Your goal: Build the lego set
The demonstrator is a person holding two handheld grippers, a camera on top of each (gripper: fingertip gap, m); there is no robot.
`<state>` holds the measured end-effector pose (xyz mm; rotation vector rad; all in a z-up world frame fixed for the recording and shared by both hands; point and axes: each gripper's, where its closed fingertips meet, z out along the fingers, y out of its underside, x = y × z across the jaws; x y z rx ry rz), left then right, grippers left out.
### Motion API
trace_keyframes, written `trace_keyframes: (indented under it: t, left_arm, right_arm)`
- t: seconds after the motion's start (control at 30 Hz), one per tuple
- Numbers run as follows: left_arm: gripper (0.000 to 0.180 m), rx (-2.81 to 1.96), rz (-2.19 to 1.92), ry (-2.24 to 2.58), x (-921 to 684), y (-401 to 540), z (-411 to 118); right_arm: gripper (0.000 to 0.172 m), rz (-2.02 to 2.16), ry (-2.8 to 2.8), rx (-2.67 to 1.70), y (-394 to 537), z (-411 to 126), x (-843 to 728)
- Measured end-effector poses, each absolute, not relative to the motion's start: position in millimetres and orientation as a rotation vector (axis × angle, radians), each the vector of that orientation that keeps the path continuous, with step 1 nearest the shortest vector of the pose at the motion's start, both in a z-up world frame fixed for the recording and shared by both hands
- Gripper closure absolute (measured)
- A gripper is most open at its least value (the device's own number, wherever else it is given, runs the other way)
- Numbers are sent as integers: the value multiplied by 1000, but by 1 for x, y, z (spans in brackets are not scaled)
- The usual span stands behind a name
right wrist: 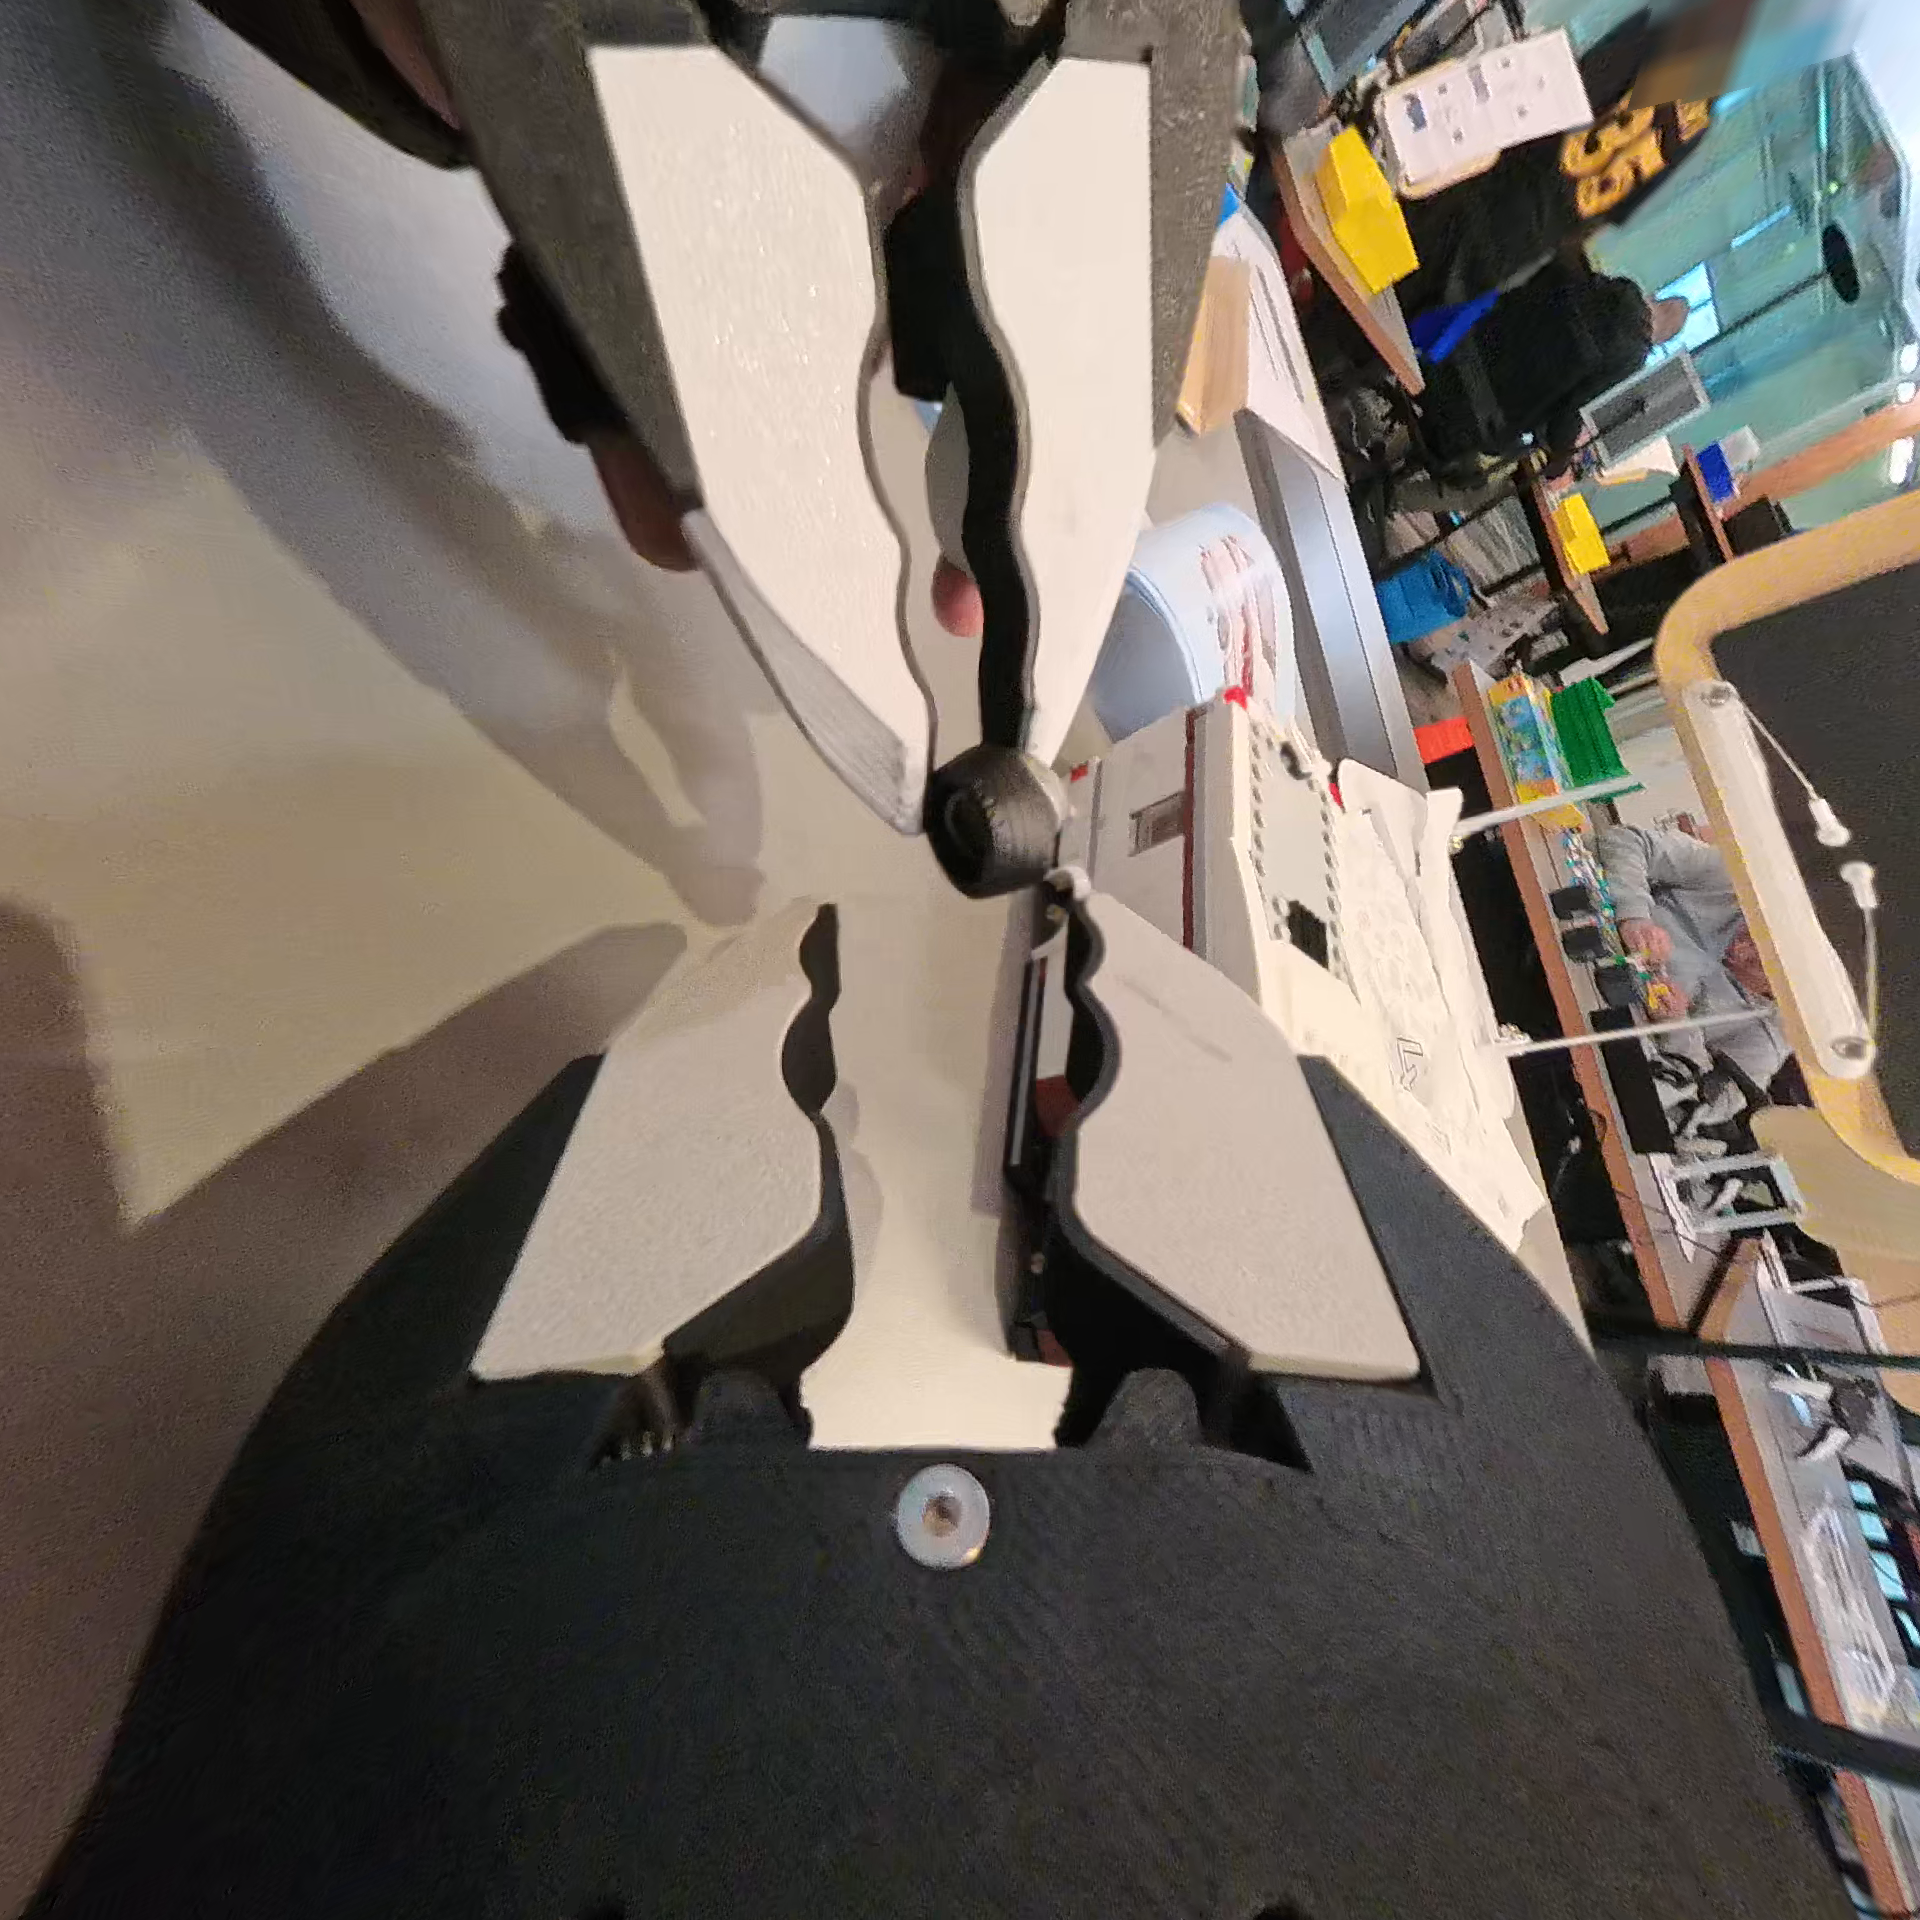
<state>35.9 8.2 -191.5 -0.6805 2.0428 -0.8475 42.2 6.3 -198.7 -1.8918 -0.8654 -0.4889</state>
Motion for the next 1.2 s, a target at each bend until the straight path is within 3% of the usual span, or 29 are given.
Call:
trace_keyframes:
  t: [0.03,0.43,0.7,0.83,0.97,1.2]
  left_arm:
    - [165,-662,-833,2058,37,7,-193]
    - [165,-658,-539,2117,49,22,-226]
    - [163,-505,-408,2107,50,22,-236]
    - [145,-457,-391,2064,52,17,-233]
    - [160,-407,-404,2064,49,17,-232]
    - [160,-302,-398,2057,46,12,-227]
  right_arm:
    - [130,-505,-851,-1897,9,-198,45]
    - [150,-599,-933,-1976,31,-227,58]
    - [152,-596,-951,-2016,31,-237,58]
    - [153,-581,-903,-2033,30,-235,55]
    - [155,-586,-897,-2046,26,-233,53]
    - [159,-433,-841,-2069,19,-232,48]
